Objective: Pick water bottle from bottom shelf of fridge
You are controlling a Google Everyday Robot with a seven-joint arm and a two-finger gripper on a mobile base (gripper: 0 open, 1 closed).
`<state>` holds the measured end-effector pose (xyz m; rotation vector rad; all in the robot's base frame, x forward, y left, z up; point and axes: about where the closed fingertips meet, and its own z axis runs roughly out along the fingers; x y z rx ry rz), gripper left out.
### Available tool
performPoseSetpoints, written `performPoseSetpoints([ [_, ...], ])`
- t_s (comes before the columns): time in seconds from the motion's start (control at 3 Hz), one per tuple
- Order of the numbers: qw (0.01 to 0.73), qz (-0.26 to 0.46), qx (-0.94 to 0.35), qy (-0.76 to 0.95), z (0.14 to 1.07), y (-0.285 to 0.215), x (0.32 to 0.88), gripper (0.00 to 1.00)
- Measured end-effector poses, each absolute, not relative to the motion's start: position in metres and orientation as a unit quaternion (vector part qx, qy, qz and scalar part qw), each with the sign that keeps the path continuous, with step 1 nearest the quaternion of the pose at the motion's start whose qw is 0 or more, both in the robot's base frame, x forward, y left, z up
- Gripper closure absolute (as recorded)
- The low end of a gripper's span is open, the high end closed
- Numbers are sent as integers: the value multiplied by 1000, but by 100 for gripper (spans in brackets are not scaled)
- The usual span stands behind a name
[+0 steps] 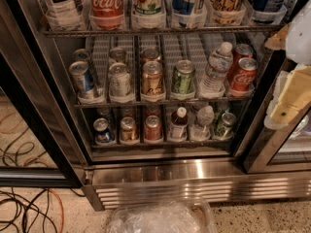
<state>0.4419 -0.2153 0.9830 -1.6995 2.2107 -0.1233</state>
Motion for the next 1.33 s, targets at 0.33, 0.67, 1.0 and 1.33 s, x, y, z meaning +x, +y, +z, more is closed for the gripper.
performPoseSetpoints([
  [0.33,213,-25,-593,776,967,-218,434,0],
  [0.67,272,12,-577,770,927,-227,414,0],
  [1.0,343,44,-552,759,883,-233,409,0],
  [1.33,394,20,-531,750,899,-246,414,0],
])
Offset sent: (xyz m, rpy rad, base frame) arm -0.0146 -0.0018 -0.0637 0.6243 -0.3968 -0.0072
